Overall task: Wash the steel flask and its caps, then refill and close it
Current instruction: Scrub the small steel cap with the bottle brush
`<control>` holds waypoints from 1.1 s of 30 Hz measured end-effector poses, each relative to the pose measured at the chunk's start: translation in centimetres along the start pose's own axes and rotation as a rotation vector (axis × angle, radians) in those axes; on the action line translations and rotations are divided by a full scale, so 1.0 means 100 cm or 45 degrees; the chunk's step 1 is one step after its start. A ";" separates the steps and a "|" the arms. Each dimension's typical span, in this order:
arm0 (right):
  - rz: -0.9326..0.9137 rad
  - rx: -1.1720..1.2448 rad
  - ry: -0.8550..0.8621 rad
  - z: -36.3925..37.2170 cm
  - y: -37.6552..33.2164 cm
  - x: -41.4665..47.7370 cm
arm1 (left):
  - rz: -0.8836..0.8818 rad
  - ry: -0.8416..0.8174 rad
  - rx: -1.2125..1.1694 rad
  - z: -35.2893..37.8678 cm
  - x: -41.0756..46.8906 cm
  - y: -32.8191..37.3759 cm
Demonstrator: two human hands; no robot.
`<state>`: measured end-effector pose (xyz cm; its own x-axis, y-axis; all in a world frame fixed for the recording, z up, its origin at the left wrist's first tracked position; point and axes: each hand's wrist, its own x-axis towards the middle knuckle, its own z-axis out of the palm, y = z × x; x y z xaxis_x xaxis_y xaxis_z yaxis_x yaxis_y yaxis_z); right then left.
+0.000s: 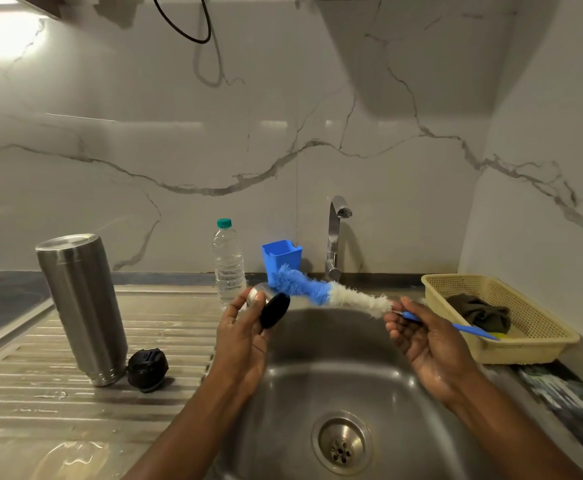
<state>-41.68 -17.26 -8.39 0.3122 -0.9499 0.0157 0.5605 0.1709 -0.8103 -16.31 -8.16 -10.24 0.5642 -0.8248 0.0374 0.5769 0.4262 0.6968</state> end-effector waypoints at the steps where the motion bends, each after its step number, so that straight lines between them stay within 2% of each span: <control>1: 0.020 0.004 -0.026 0.002 0.004 -0.001 | -0.022 -0.022 0.049 0.002 -0.003 -0.003; 5: 0.033 -0.039 -0.089 0.010 0.005 -0.004 | -0.027 -0.067 0.097 0.006 -0.005 -0.008; 9: -0.020 0.021 0.020 0.002 -0.005 -0.002 | -0.040 -0.071 0.026 0.002 -0.003 -0.002; 14: 0.009 0.011 -0.044 0.007 0.003 -0.003 | -0.073 -0.120 -0.004 0.005 -0.007 -0.003; 18: -0.042 0.014 0.042 0.000 -0.004 -0.001 | -0.035 -0.108 -0.043 0.001 -0.004 0.005; 21: -0.013 -0.006 -0.005 0.002 0.008 0.000 | -0.055 -0.128 -0.018 0.003 -0.007 -0.001; 27: -0.019 0.012 0.017 -0.002 0.003 -0.001 | -0.044 -0.029 -0.098 0.001 -0.002 0.004; 33: 0.040 0.045 -0.038 0.007 0.010 -0.003 | -0.083 -0.019 -0.113 0.002 -0.001 -0.005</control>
<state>-40.63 -16.62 -8.82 0.3524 -0.9358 0.0083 0.5765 0.2101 -0.7897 -16.81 -8.40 -10.46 0.5154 -0.8569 0.0055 0.6624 0.4024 0.6319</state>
